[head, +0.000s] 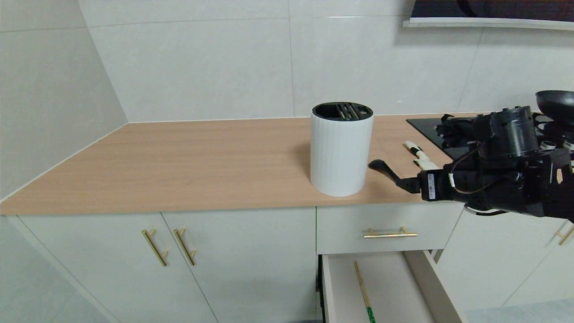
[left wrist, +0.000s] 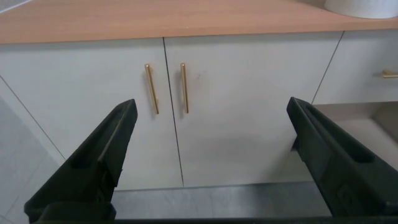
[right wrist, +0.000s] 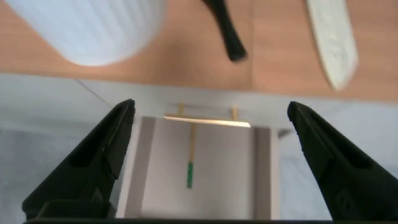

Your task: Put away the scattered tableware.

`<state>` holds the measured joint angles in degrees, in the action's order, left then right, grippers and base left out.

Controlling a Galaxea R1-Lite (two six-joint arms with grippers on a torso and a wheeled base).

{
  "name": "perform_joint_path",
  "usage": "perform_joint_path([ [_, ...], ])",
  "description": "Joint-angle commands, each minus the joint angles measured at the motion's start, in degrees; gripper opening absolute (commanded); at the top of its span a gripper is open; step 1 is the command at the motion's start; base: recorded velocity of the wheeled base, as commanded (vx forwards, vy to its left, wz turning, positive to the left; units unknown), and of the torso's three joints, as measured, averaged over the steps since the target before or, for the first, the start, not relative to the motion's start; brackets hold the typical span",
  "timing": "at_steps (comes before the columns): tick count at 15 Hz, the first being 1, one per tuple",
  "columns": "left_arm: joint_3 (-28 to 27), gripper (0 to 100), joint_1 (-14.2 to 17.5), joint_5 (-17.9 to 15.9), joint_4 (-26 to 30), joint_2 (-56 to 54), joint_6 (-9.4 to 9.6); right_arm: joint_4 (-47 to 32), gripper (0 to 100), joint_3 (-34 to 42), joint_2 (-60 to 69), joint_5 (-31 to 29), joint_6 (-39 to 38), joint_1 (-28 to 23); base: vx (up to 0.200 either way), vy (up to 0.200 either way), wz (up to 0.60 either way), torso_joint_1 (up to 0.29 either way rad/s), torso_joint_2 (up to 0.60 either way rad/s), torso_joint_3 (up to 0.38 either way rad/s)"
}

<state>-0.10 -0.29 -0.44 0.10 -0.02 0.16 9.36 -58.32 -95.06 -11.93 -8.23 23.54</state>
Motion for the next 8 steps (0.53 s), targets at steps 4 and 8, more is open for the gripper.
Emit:
perform_joint_path([
  [4, 0.01, 100, 0.03, 0.0, -0.01, 0.02, 0.02, 4.0, 100, -3.47, -6.89, 3.94, 0.32, -4.82, 0.0, 0.0, 0.0, 0.0, 0.0, 0.0],
  [8, 0.01, 100, 0.03, 0.0, -0.01, 0.02, 0.02, 10.68, 100, -3.29, -13.92, 3.67, 2.52, -5.79, 0.0, 0.0, 0.0, 0.0, 0.0, 0.0],
])
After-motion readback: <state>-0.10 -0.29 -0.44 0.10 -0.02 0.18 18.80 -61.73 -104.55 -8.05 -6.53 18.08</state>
